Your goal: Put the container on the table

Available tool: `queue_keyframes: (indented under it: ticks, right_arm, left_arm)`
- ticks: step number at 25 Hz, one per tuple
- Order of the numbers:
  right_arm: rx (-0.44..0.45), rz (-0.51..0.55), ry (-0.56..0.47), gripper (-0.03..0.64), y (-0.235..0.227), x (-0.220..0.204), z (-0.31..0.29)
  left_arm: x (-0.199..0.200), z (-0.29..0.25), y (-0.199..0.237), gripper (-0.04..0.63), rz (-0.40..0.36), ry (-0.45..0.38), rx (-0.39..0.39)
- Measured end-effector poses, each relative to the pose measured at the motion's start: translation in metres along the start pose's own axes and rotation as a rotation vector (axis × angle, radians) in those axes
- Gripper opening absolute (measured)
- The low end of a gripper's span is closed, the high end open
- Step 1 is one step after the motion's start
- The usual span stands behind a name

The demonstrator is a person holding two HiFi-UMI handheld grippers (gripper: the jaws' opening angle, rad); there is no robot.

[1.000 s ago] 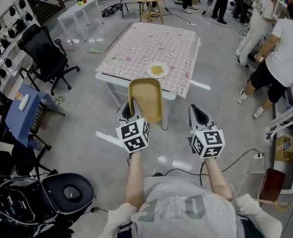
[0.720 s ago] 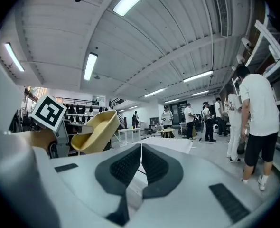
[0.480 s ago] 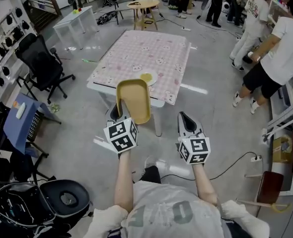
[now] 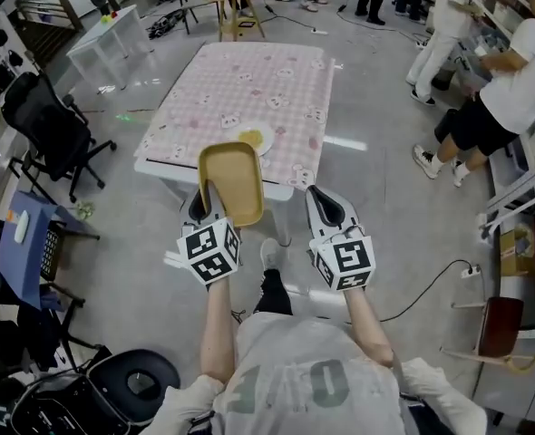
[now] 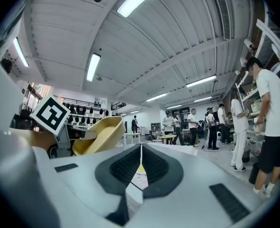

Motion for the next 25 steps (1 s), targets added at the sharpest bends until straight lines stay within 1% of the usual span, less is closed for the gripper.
queue_keyframes:
  ticks: [2,5,7,10,13,15,19,22,25]
  right_arm:
    - [-0.002,0.025,0.008,0.031,-0.004,0.001,-0.03]
    - [-0.032,0.044,0.011,0.031,-0.02,0.007,-0.084]
    - [-0.064,0.033,0.022,0.031,-0.034,0.008,-0.123]
    - [-0.097,0.015,0.038,0.031,-0.048,0.011,-0.182]
    - [-0.129,0.017,0.047,0.031,-0.06,0.015,-0.237]
    - [-0.148,0.013,0.055,0.031,-0.067,0.016,-0.269]
    - [-0.172,0.013,0.072,0.031,-0.08,0.013,-0.313]
    - [-0.184,0.022,0.094,0.031,-0.091,0.009,-0.326]
    - [-0.177,0.03,0.11,0.031,-0.102,0.007,-0.339]
  left_arm:
    - [0.008,-0.034,0.013,0.028,0.012,-0.003,0.006]
    - [0.031,-0.093,0.028,0.028,-0.001,-0.027,-0.001]
    - [0.043,-0.135,0.036,0.028,-0.01,-0.035,-0.019]
    - [0.055,-0.194,0.048,0.028,0.003,-0.036,-0.054]
    - [0.063,-0.244,0.061,0.028,0.01,-0.058,-0.101]
    - [0.065,-0.273,0.072,0.028,0.007,-0.055,-0.113]
    - [0.061,-0.319,0.089,0.028,0.023,-0.02,-0.105]
    - [0.053,-0.337,0.088,0.028,0.027,0.01,-0.106]
    - [0.049,-0.351,0.084,0.028,0.024,0.032,-0.1]
Point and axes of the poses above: the fingertips, and each gripper's own axes: z backward along the fingers, y to its left, x out of its top, the point moved 3 cm from there along z, backward along the fingers
